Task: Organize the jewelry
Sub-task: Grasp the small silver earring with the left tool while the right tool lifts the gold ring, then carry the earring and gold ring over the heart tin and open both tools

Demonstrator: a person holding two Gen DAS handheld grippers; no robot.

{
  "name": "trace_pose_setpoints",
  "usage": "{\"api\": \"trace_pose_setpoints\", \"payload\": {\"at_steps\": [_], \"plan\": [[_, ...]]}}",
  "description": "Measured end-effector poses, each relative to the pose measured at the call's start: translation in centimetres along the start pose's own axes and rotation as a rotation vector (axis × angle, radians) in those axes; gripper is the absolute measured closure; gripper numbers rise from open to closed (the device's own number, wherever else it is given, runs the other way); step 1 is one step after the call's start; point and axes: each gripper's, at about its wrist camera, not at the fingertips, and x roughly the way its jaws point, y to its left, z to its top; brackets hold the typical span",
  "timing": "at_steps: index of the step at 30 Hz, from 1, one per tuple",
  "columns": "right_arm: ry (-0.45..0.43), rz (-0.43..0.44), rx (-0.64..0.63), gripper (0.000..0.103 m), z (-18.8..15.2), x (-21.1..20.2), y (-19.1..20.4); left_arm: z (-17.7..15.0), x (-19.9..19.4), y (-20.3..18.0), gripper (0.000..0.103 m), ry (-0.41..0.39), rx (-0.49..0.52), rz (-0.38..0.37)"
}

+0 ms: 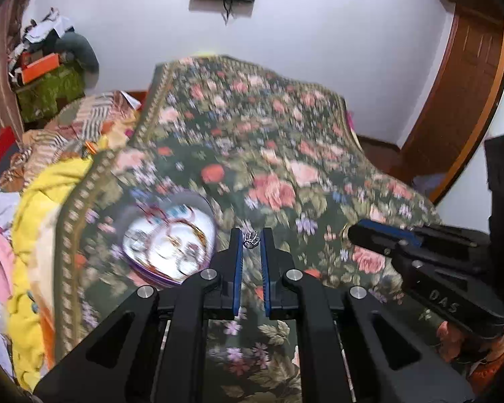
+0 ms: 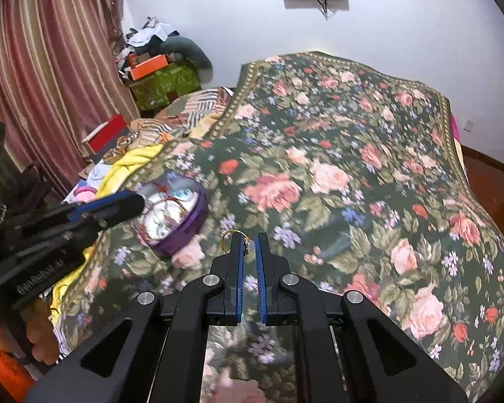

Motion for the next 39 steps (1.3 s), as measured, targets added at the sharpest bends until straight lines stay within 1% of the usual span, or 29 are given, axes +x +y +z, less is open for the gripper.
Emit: {"api": "trace_pose_setpoints", "payload": {"at_steps": [7,12,15,21,26,31,39], "plan": [[-0.022,0.040,-0.034,0.097,1.6,0.7,2.5,1.7,-4.0,3.1,0.094,-0.096,-0.032,0.041],[-0.020,0.074,-0.056,0.097,2.2,1.7,4.3,2.4,-5.2,5.5,0.094,-0.129,-0.064,0.068],[-0.005,0.089,-0.071,0.097,2.2,2.7,5.2,2.3,-5.2,6.5,0.094,-0.134,-0.081,0.072],[0.029,0.104,-0.086,0.097,2.2,4.9,6.2,1.8,-3.7,7.7,0.094,-0.106,-0.092,0.065],[0.058,0.103,-0.093,0.097,2.5,6.9,6.4,1.1,-1.8,8.3,0.094,-0.064,-0.097,0.041],[0.086,0.092,-0.109,0.097,2.6,8.8,6.3,0.5,0.3,8.6,0.094,-0.025,-0.105,0.016],[0.117,0.079,-0.143,0.097,2.7,10.6,6.5,-0.1,2.3,9.1,0.094,0.016,-0.109,0.008]]}}
